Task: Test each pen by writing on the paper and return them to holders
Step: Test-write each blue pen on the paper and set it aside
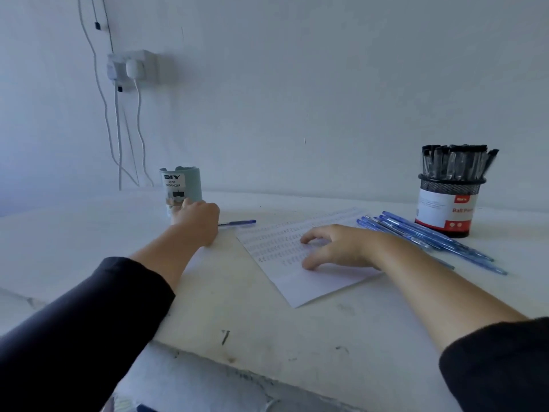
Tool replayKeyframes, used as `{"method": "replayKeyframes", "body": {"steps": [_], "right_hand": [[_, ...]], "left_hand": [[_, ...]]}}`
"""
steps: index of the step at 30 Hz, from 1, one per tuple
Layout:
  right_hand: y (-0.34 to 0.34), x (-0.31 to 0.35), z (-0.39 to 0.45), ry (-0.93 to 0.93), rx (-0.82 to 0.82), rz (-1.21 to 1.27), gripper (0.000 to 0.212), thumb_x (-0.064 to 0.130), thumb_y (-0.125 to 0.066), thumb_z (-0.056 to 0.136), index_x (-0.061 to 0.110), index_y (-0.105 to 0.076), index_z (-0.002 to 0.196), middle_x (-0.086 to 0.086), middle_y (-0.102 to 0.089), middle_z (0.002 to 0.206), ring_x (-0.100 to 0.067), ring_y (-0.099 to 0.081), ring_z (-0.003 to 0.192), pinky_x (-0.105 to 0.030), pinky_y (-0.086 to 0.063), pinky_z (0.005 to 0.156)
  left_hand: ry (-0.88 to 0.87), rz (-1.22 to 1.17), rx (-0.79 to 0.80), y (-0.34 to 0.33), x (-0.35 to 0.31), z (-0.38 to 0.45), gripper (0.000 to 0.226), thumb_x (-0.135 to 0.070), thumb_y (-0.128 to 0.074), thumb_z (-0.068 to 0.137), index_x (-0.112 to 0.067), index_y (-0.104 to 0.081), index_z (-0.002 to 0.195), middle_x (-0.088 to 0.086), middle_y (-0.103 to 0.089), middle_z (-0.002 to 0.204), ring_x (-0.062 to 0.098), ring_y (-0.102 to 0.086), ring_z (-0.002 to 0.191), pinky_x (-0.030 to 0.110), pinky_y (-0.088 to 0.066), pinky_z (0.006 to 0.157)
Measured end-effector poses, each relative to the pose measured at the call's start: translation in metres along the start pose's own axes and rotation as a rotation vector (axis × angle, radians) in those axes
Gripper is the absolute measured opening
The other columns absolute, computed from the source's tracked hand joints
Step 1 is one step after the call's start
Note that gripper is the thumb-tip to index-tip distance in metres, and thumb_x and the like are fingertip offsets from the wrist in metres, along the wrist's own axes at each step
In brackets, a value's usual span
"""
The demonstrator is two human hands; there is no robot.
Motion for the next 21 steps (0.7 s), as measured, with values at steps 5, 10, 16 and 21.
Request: {"method": "replayKeyframes", "body": {"steps": [5,10,16,21], "right_hand": [[-0.003,-0.004,0.004,-0.007,0.018,0.004,0.06,0.038,-0.067,0.081,0.037,-0.045,0.136,0.008,-0.04,0.145,-0.014,-0.038,0.132,-0.029,-0.027,0.107],[-0.006,-0.002,0.013,-0.009,-0.03,-0.148,0.061,0.043,-0.059,0.087,0.034,-0.037,0.143,0.003,-0.029,0.154,-0.02,-0.027,0.14,-0.039,-0.022,0.115],[-0.008,-0.004,0.02,-0.036,-0.037,-0.153,0.064,0.047,-0.058,0.082,0.04,-0.036,0.142,0.003,-0.025,0.156,-0.021,-0.022,0.143,-0.042,-0.018,0.116],[-0.008,-0.006,0.018,-0.027,-0.031,-0.16,0.063,0.047,-0.056,0.084,0.039,-0.034,0.143,0.004,-0.025,0.156,-0.021,-0.024,0.142,-0.04,-0.021,0.114]], "left_hand": [[-0.032,-0.204,-0.253,0.024,-0.009,-0.011,0.023,-0.004,-0.045,0.091,-0.013,-0.052,0.112,0.008,-0.047,0.112,0.029,-0.047,0.103,0.038,-0.039,0.082],[-0.034,-0.811,-0.425,0.05,-0.021,-0.028,0.021,-0.014,-0.051,0.089,-0.013,-0.039,0.071,0.003,-0.047,0.076,0.022,-0.044,0.064,0.029,-0.032,0.054],[0.168,-1.815,0.162,0.031,-0.057,-0.057,0.017,-0.006,-0.051,0.092,-0.002,-0.055,0.076,0.013,-0.059,0.066,0.021,-0.062,0.051,0.024,-0.051,0.044],[0.105,-1.691,0.298,0.025,-0.066,-0.075,0.017,0.011,-0.057,0.081,-0.002,-0.053,0.07,0.016,-0.06,0.06,0.022,-0.065,0.051,0.022,-0.053,0.045]]}}
Point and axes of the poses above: each hand's wrist, its own z-axis towards the middle knuckle, its own y-axis out of the back of the hand, x = y × z, the point moved 6 cm from there along z, towards the middle knuckle
